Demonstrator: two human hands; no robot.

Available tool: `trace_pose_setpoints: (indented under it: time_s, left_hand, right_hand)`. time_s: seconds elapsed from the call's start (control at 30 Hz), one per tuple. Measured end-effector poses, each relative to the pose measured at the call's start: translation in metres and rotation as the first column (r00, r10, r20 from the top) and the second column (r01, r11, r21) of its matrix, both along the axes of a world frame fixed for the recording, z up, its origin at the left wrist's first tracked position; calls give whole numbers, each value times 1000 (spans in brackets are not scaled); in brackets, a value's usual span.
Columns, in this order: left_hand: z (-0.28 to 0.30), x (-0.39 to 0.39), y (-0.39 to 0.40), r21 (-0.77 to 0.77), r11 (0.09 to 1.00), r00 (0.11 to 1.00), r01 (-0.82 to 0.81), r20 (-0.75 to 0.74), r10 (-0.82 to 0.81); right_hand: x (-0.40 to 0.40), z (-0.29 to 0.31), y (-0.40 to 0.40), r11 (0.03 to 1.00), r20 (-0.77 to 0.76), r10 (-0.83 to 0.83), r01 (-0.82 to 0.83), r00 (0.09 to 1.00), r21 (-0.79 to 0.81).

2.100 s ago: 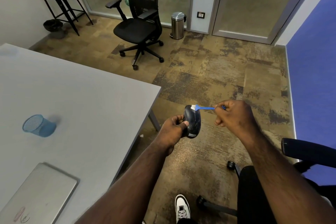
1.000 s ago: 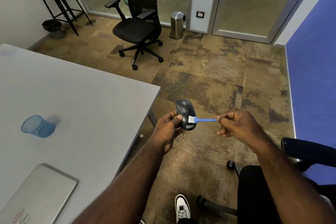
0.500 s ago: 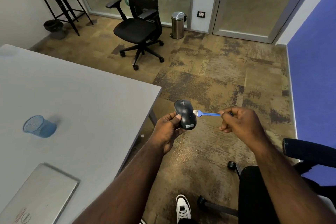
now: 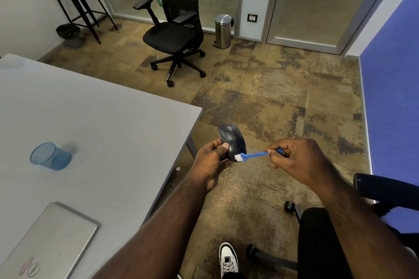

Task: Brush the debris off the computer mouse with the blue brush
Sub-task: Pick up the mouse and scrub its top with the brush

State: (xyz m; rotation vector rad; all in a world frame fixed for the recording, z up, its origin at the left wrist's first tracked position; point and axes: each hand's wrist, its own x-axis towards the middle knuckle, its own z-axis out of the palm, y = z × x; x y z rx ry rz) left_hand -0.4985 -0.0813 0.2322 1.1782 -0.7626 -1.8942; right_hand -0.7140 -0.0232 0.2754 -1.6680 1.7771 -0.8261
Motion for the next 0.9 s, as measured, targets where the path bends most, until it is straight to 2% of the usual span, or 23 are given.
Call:
trace_pose_setpoints:
  time_s: [0.13, 0.3, 0.53, 0.6, 0.67, 0.8, 0.9]
  left_hand:
    - [0, 1, 0, 10, 1000, 1000, 8, -8, -8]
    - [2, 0, 1, 20, 1000, 998, -12, -54, 13]
    - [4, 0, -1, 22, 1000, 999, 4, -52, -3]
    - [4, 0, -1, 20, 1000, 998, 8, -59, -7]
    - [4, 0, 0, 14, 1000, 997, 18, -70, -17]
    - [3, 0, 0, 23, 1000, 998, 21, -56, -19]
    - [3, 1, 0, 33, 999, 999, 18, -49, -17]
  right_hand:
    - [3, 3, 2, 995, 70, -61, 67, 996, -77]
    - [8, -1, 5, 993, -7, 91, -90, 996, 73]
    - [0, 3, 4, 972, 12, -210, 210, 978, -107]
    - [-1, 6, 5, 981, 48, -165, 169, 985, -97]
    - [1, 6, 7, 994, 22, -92, 93, 996, -53]
    - [-2, 7, 4, 972, 22, -223, 224, 975, -67]
    - [-1, 10, 5, 986, 71, -152, 155, 986, -52]
